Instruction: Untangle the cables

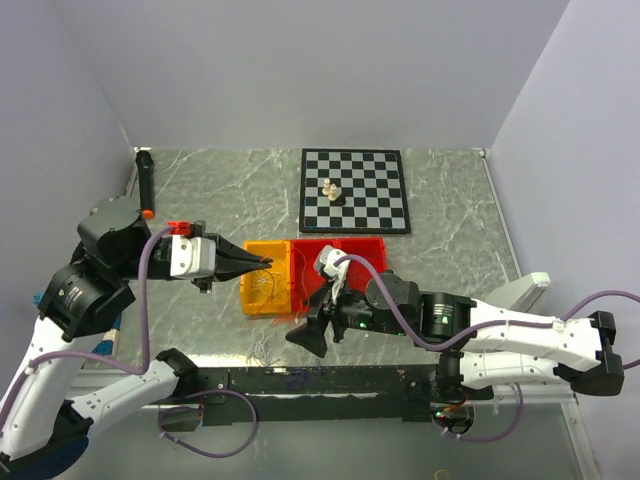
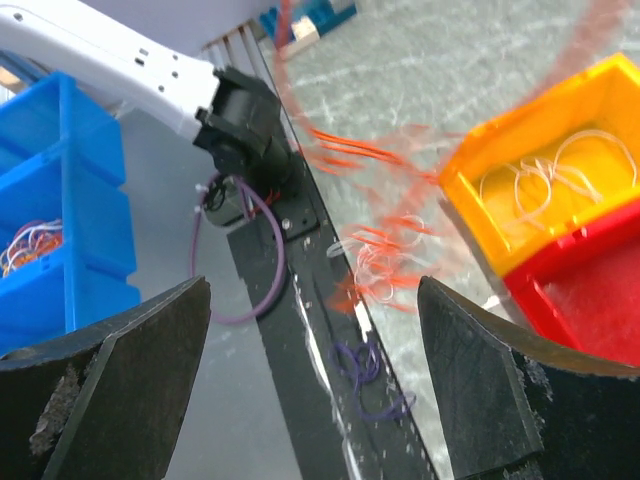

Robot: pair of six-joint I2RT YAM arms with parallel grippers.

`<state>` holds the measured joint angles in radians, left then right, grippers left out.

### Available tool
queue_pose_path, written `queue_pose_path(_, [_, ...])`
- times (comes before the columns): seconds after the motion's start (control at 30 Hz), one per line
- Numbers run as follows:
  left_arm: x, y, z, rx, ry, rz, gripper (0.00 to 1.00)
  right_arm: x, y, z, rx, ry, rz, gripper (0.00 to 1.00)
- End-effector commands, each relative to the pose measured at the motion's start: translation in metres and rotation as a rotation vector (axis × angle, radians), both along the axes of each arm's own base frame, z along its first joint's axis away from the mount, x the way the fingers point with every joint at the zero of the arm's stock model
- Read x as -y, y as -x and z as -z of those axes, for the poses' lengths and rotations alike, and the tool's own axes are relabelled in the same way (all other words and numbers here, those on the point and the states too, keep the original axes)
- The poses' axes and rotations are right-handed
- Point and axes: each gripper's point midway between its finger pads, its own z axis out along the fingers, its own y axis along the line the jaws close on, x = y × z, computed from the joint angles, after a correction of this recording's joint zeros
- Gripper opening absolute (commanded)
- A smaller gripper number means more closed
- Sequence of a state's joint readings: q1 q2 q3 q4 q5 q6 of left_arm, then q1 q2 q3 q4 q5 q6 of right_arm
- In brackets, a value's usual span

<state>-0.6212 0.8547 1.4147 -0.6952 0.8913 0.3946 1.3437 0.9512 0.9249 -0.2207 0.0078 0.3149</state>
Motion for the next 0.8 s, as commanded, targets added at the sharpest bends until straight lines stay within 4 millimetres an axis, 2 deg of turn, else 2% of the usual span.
queue_pose_path(0.0, [-0.002,0.003,-0.028,0.044,0.061,-0.007,0.01,-0.02,-0.005,-0.037,0.077,-0.14,0.001,0.91])
queue_pose_path(0.07, [-0.002,0.005,-0.03,0.042,0.069,-0.003,0.01,-0.024,-0.013,-0.039,0.087,-0.135,0.039,0.91])
queue_pose_path(0.2, [-0.003,0.004,-0.04,0.054,0.107,-0.018,0.01,-0.027,-0.035,-0.029,0.112,-0.115,0.154,0.89])
queue_pose_path(0.33, [-0.001,0.002,-0.047,0.055,0.128,-0.021,0.01,-0.027,-0.052,-0.039,0.124,-0.199,0.262,0.9])
queue_pose_path(0.47, [0.003,0.0,-0.052,0.042,0.146,-0.009,0.01,-0.036,-0.067,-0.048,0.139,-0.217,0.334,0.9])
queue_pose_path(0.53, [0.003,0.0,-0.056,0.039,0.155,-0.009,0.01,-0.046,-0.069,-0.043,0.143,-0.195,0.334,0.89])
queue_pose_path(0.63, [0.002,0.001,-0.064,0.052,0.168,-0.012,0.01,-0.06,-0.067,-0.026,0.126,-0.146,0.305,0.85])
queue_pose_path(0.77, [0.002,0.0,-0.07,0.066,0.178,-0.019,0.01,-0.068,-0.061,-0.006,0.077,-0.135,0.277,0.82])
